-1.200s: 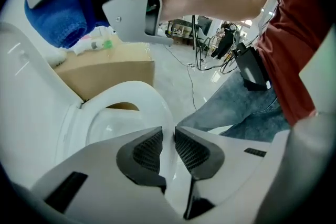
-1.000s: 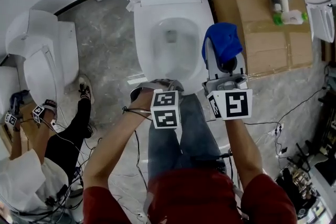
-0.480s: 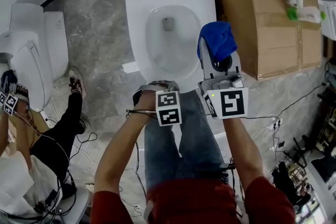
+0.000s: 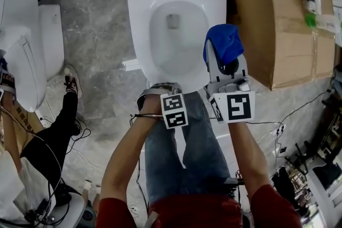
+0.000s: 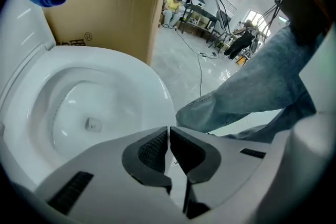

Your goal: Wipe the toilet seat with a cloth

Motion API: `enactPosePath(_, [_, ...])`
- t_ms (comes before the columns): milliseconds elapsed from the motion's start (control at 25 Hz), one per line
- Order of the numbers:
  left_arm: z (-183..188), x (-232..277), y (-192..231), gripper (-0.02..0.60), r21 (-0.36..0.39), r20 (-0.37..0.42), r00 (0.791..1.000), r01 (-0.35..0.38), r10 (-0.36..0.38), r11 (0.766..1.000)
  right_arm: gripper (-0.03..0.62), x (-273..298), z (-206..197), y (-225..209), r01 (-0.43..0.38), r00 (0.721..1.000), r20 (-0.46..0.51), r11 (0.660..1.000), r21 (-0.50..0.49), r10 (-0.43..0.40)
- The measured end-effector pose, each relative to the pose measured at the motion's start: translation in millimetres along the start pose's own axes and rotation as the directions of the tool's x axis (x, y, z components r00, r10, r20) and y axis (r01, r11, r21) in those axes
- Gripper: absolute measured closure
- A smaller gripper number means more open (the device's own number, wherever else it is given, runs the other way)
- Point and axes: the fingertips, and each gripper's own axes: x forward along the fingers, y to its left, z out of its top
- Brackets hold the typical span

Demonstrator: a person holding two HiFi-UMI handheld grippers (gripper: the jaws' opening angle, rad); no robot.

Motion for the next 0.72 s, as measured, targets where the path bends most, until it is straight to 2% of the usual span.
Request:
enactPosePath(280, [-2,6,6,0.555,-0.071,0.042,0.999,-0.01,0.013,0.997,0.536,7,-16,3,-0.012,1.0,-0.009,1.0,0.008,0.012])
enactPosePath(360, [0,-1,15,0.564,-0.12,0.073,0.995,-0.052,0.061,0.991,0.536,10,-19,2,-0.007,1.0,-0.014,1.0,0.023,0.008])
enactPosePath(440, [7,-20,40,0.565,-0.239,0.151,0.974,-0.128,0.167,0.963,0.536,16,-19,-2,-0.004,1.0,-0.018,0.999,0.039,0.005])
enactPosePath(480, [12,-36,60,0.565,-0.32,0.202,0.949,-0.171,0.243,0.932,0.536,21,-19,-6,-0.002,1.0,-0.022,0.999,0.045,0.003])
enactPosePath(520, [15,-55,84,0.565,-0.407,0.253,0.909,-0.212,0.333,0.888,0.536,27,-19,-9,0.0,1.0,-0.027,0.999,0.047,0.001])
enactPosePath(560, [18,-77,108,0.565,-0.493,0.299,0.853,-0.246,0.429,0.834,0.536,33,-20,-13,0.004,0.999,-0.034,0.999,0.048,-0.002])
enactPosePath(600, [19,-101,132,0.565,-0.569,0.337,0.783,-0.273,0.523,0.775,0.536,41,-21,-17,0.008,0.999,-0.041,0.999,0.05,-0.006])
enactPosePath(640, [19,-126,154,0.565,-0.632,0.367,0.702,-0.293,0.61,0.717,0.536,48,-22,-20,0.011,0.999,-0.049,0.999,0.05,-0.009])
enactPosePath(720, [15,-173,189,0.565,-0.717,0.4,0.524,-0.332,0.752,0.612,0.536,67,-24,-25,0.009,0.998,-0.062,0.999,0.041,-0.007])
